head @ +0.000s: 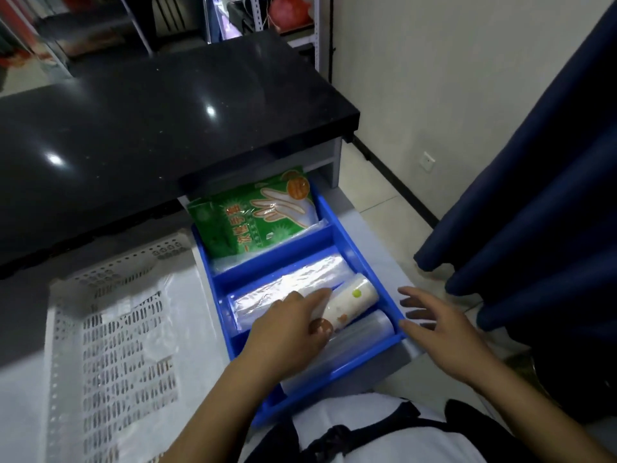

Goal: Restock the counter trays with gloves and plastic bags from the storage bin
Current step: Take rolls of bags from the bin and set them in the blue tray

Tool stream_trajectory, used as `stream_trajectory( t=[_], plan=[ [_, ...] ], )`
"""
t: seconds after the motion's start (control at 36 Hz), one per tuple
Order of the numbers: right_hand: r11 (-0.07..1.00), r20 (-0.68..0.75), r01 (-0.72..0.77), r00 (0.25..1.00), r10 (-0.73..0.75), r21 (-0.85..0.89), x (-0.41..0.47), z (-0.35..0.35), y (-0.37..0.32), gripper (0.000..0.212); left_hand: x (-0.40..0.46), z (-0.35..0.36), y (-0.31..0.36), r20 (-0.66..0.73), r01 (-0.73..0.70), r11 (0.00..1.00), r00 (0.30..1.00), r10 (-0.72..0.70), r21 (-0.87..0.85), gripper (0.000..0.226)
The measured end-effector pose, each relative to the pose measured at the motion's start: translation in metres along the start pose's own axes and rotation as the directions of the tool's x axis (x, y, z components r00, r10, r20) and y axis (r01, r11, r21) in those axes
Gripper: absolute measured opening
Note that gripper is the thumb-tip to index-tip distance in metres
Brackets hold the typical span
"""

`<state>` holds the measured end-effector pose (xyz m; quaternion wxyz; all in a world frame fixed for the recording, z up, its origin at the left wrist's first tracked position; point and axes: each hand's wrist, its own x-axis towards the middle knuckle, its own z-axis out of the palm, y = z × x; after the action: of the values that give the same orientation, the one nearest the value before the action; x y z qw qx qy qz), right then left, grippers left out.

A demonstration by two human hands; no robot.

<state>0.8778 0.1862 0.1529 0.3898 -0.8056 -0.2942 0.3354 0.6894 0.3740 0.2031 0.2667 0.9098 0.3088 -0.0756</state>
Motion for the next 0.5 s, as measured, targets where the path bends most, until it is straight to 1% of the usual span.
stream_trajectory(
  t=[0.06, 0.11, 0.19, 0.5],
  plan=[
    [0.999, 0.009, -0.020, 1.000, 0.020, 0.026, -0.004, 0.003, -0.002, 0.051, 0.004, 0.011, 0.007, 0.005, -0.027, 0.997, 1.000, 0.027, 0.076, 0.055],
    [1.000, 0.012, -0.016, 1.000, 0.016, 0.017, -0.008, 0.006, -0.004, 0.052, 0.006, 0.021, 0.012, 0.028, -0.036, 0.990, 0.999, 0.032, 0.136, 0.051],
    [1.000, -0.002, -0.013, 1.000, 0.013, 0.004, -0.011, 0.009, -0.009, 0.054, 0.009, 0.029, 0.019, 0.032, -0.043, 0.977, 0.999, 0.037, 0.207, 0.053],
    [0.984, 0.065, -0.015, 0.998, 0.027, -0.179, -0.009, 0.006, -0.022, 0.058, 0.015, 0.031, 0.019, 0.006, -0.043, 0.986, 0.999, 0.043, 0.163, 0.053]
  ],
)
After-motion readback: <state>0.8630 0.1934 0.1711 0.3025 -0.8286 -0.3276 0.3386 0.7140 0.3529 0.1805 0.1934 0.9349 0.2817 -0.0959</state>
